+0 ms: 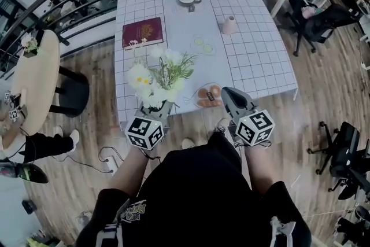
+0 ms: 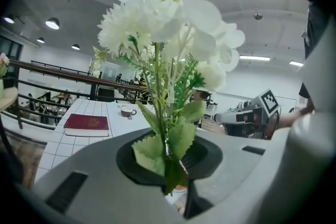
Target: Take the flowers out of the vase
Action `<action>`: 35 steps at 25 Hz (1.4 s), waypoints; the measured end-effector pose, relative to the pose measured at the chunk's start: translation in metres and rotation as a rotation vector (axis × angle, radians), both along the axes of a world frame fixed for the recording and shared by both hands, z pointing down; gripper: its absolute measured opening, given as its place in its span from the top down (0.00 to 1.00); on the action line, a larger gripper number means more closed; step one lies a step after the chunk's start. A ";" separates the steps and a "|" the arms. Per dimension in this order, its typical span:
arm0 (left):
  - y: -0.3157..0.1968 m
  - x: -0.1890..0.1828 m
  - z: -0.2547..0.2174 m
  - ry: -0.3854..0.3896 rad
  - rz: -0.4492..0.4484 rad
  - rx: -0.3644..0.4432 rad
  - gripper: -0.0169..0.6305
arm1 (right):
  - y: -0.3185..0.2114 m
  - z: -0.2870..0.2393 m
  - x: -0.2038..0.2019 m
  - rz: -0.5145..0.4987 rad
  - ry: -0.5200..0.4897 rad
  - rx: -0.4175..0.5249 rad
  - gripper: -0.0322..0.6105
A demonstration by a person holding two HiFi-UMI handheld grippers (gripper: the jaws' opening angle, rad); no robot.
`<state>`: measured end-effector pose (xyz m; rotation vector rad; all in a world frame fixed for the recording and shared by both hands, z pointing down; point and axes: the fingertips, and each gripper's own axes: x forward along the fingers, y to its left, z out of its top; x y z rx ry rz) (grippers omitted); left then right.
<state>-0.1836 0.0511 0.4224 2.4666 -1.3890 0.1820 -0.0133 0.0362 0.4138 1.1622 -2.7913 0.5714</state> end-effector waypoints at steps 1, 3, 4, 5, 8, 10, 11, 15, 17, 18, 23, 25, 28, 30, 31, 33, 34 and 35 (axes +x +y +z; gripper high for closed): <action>0.003 0.003 0.000 0.003 0.002 0.001 0.86 | 0.004 0.000 0.001 -0.003 0.004 -0.002 0.92; 0.009 0.008 0.000 0.012 0.007 -0.001 0.86 | 0.010 0.001 0.003 -0.007 0.010 -0.005 0.92; 0.011 0.010 0.000 0.017 0.008 -0.003 0.86 | 0.013 0.000 0.004 -0.010 0.013 -0.005 0.92; 0.013 0.011 0.000 0.022 0.009 -0.003 0.86 | 0.015 -0.001 0.004 -0.013 0.015 -0.002 0.92; 0.014 0.016 0.001 0.028 0.013 -0.001 0.86 | 0.019 -0.002 0.007 -0.013 0.018 0.003 0.92; 0.015 0.018 0.002 0.029 0.015 -0.004 0.86 | 0.022 0.000 0.008 -0.009 0.015 -0.002 0.92; 0.016 0.019 0.002 0.030 0.015 -0.004 0.86 | 0.023 0.001 0.008 -0.008 0.013 -0.003 0.92; 0.017 0.021 0.000 0.025 0.016 0.005 0.86 | 0.025 0.001 0.005 -0.006 0.012 0.002 0.92; 0.016 0.024 -0.002 0.017 0.017 0.011 0.86 | 0.026 0.000 0.004 -0.002 0.015 0.011 0.92; 0.016 0.025 -0.003 0.014 0.018 0.014 0.86 | 0.026 -0.002 0.003 0.000 0.016 0.016 0.92; 0.018 0.034 -0.007 0.016 0.032 0.020 0.86 | 0.031 -0.006 0.000 0.003 0.023 0.034 0.92; 0.020 0.036 -0.007 0.015 0.037 0.017 0.86 | 0.034 -0.007 -0.001 0.002 0.024 0.034 0.92; 0.024 0.036 -0.006 0.018 0.039 0.014 0.86 | 0.039 -0.005 -0.003 0.000 0.025 0.028 0.92; 0.026 0.035 -0.006 0.021 0.040 0.014 0.86 | 0.041 -0.005 -0.005 -0.002 0.023 0.026 0.92; 0.026 0.035 -0.006 0.021 0.041 0.015 0.86 | 0.041 -0.005 -0.006 -0.003 0.023 0.026 0.92; 0.028 0.035 -0.006 0.021 0.042 0.017 0.86 | 0.042 -0.005 -0.007 -0.004 0.022 0.028 0.92; 0.029 0.035 -0.006 0.021 0.042 0.018 0.86 | 0.042 -0.006 -0.007 -0.005 0.021 0.030 0.92; 0.030 0.035 -0.006 0.021 0.043 0.019 0.86 | 0.043 -0.006 -0.007 -0.005 0.021 0.032 0.92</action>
